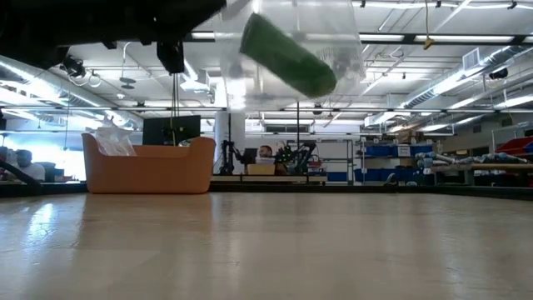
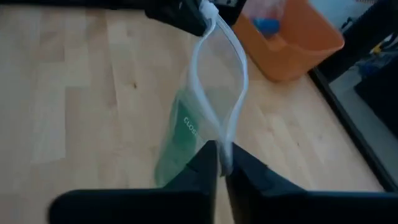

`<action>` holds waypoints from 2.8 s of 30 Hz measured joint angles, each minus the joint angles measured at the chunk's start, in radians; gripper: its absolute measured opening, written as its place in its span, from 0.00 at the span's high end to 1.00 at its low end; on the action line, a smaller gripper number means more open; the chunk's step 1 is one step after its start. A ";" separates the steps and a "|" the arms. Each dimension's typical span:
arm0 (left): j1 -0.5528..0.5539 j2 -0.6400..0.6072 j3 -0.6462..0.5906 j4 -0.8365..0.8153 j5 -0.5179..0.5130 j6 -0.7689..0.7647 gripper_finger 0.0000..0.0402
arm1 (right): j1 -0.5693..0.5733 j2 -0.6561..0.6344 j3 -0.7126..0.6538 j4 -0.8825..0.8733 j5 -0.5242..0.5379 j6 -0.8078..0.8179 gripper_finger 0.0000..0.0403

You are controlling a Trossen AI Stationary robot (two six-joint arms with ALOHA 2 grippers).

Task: Roll bandage
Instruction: Close the transparent zip bag

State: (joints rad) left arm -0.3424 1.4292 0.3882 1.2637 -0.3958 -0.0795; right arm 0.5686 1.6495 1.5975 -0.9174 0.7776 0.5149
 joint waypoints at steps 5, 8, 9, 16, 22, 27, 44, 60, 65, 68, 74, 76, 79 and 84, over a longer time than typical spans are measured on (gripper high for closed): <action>0.000 0.000 0.000 -0.111 -0.019 -0.002 1.00 | 0.001 0.000 0.000 -0.024 -0.057 0.042 0.75; 0.000 0.000 0.012 -0.196 -0.022 0.003 1.00 | -0.008 0.000 0.000 0.034 -0.098 -0.001 0.66; 0.000 0.000 0.018 -0.227 -0.022 0.013 1.00 | -0.017 0.000 0.000 0.057 -0.107 -0.017 0.64; 0.000 0.000 0.114 -0.437 -0.022 0.042 1.00 | -0.116 0.026 0.001 0.224 -0.202 -0.156 0.63; 0.000 0.000 0.214 -0.613 -0.022 0.047 1.00 | -0.162 0.102 0.000 0.260 -0.248 -0.218 0.64; 0.000 0.000 0.258 -0.666 -0.022 0.052 1.00 | -0.185 0.125 0.000 0.272 -0.277 -0.228 0.64; 0.000 0.000 0.266 -0.661 -0.011 0.050 1.00 | -0.216 0.132 0.000 0.305 -0.323 -0.248 0.86; 0.001 0.001 0.266 -0.639 -0.010 0.053 1.00 | -0.209 0.132 0.001 0.262 -0.322 -0.231 0.95; 0.001 0.002 0.265 -0.634 -0.010 0.053 1.00 | -0.202 0.132 0.002 0.209 -0.321 -0.201 0.95; 0.001 0.002 0.264 -0.633 -0.010 0.053 1.00 | -0.197 0.131 0.002 0.185 -0.321 -0.186 0.95; 0.001 0.002 0.264 -0.629 -0.014 0.053 1.00 | -0.181 0.131 0.002 0.125 -0.321 -0.151 0.95; 0.001 0.002 0.264 -0.626 -0.014 0.053 1.00 | -0.175 0.131 0.002 0.098 -0.322 -0.133 0.95; 0.002 0.002 0.264 -0.613 -0.015 0.054 1.00 | -0.165 0.131 0.002 0.058 -0.329 -0.096 0.95; 0.002 0.002 0.264 -0.597 -0.018 0.069 1.00 | -0.146 0.131 0.001 0.002 -0.348 -0.054 0.95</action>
State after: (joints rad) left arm -0.3405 1.4307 0.6525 0.6670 -0.4137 -0.0105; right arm 0.4226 1.7802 1.5987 -0.9156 0.4301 0.4613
